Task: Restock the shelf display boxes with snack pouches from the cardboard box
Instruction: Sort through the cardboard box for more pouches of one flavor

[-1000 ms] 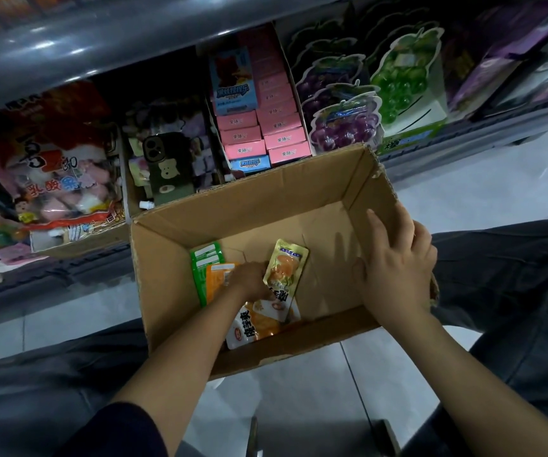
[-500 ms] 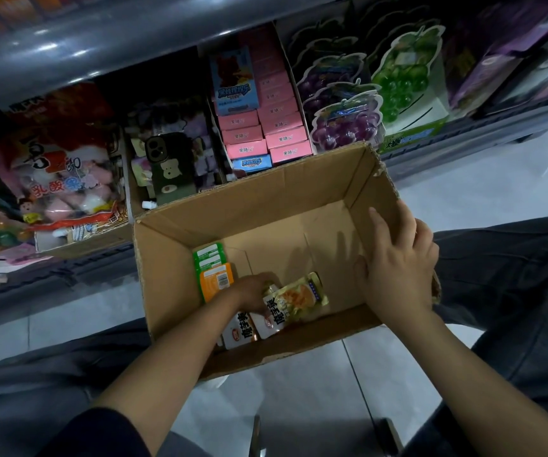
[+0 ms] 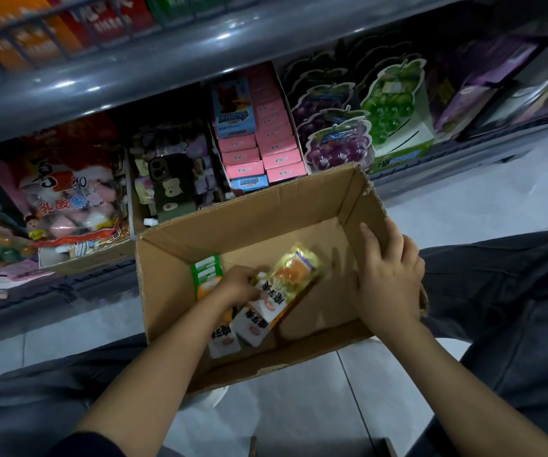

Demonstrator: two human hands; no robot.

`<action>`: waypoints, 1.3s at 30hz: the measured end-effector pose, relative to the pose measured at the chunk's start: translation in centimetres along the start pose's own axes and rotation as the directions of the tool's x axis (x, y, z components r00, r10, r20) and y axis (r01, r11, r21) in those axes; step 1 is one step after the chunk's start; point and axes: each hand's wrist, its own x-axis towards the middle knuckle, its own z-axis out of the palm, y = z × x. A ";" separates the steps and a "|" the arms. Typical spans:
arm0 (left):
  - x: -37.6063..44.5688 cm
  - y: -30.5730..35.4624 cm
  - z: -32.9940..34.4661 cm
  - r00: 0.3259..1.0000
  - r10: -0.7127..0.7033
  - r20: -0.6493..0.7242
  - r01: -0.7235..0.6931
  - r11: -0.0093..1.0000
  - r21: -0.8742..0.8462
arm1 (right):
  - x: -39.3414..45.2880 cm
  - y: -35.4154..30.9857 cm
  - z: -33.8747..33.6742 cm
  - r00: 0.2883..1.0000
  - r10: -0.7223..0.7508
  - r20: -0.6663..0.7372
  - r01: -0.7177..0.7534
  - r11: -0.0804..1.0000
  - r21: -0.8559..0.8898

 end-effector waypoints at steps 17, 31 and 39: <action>-13.2 8.5 -5.4 0.970 0.203 -0.131 -0.228 0.598 -0.769 | 2.3 -6.2 -5.9 0.824 -0.102 0.557 -0.535 0.182 0.825; -16.5 5.0 -5.8 0.978 0.198 0.071 0.019 0.257 -0.966 | 1.6 -6.6 -8.0 0.783 -0.130 0.609 -0.609 0.042 0.792; -16.1 5.7 -5.6 0.959 0.126 -0.254 -0.276 0.206 -0.939 | 0.2 -7.5 -8.4 0.751 -0.296 0.590 -0.573 0.152 0.805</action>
